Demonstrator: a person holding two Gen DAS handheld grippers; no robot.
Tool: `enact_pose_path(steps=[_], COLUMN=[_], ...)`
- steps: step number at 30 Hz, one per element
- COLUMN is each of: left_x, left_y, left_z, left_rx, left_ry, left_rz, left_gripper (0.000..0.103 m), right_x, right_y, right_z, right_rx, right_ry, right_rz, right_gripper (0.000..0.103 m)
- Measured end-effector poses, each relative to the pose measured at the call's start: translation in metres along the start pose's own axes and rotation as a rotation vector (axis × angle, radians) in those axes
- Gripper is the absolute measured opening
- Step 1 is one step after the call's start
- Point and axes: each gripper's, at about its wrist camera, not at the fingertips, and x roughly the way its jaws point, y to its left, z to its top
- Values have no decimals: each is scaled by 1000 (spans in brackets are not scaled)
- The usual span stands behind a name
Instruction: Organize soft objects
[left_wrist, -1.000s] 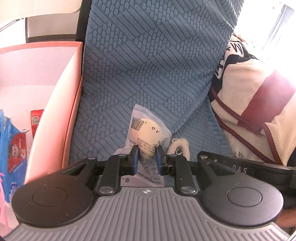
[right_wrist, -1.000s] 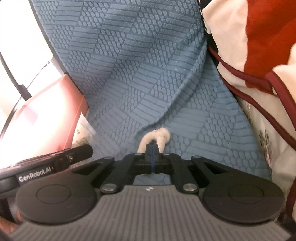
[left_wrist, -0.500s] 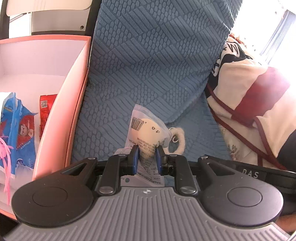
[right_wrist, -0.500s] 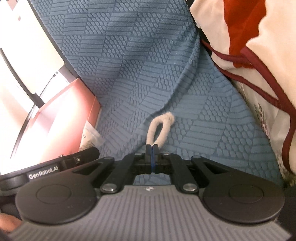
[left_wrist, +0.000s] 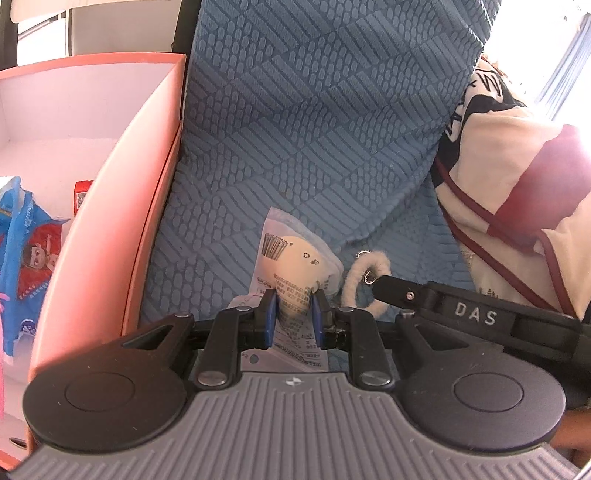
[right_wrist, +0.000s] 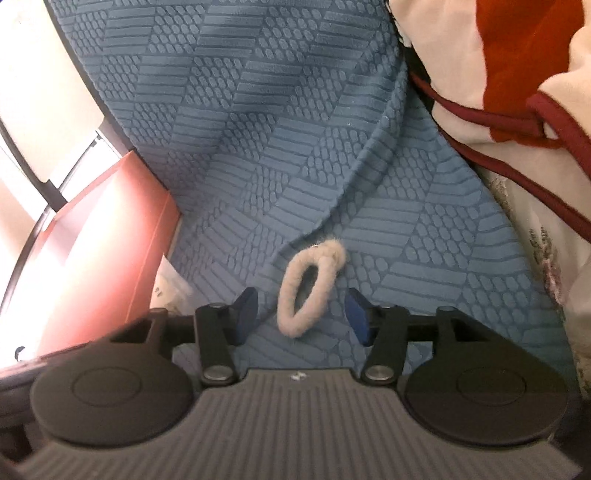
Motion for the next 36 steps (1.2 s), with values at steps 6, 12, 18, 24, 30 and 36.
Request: enact_pose_path(steps=[6, 12, 18, 24, 30, 36], left_x=[5, 7, 8, 6, -8, -22], left_y=[2, 4, 6, 5, 1, 1], left_z=[1, 2, 1, 1, -4, -9], left_rx=[-7, -9, 3, -4, 26, 28], left_ry=[6, 5, 1, -13, -53, -36], left_rz=[11, 10, 34, 22, 31, 5], left_gripper=[24, 24, 24, 24, 24, 24], right_x=[22, 40, 46, 23, -9, -41], right_y=[-5, 2, 16, 19, 22, 25], right_z=[4, 1, -2, 5, 5, -5], right_rx=[18, -33, -121, -123, -157, -187], right_ry=[31, 57, 50, 10, -25, -31], right_rz=[-22, -62, -109, -109, -108, -103], right_gripper=[46, 18, 11, 11, 10, 10])
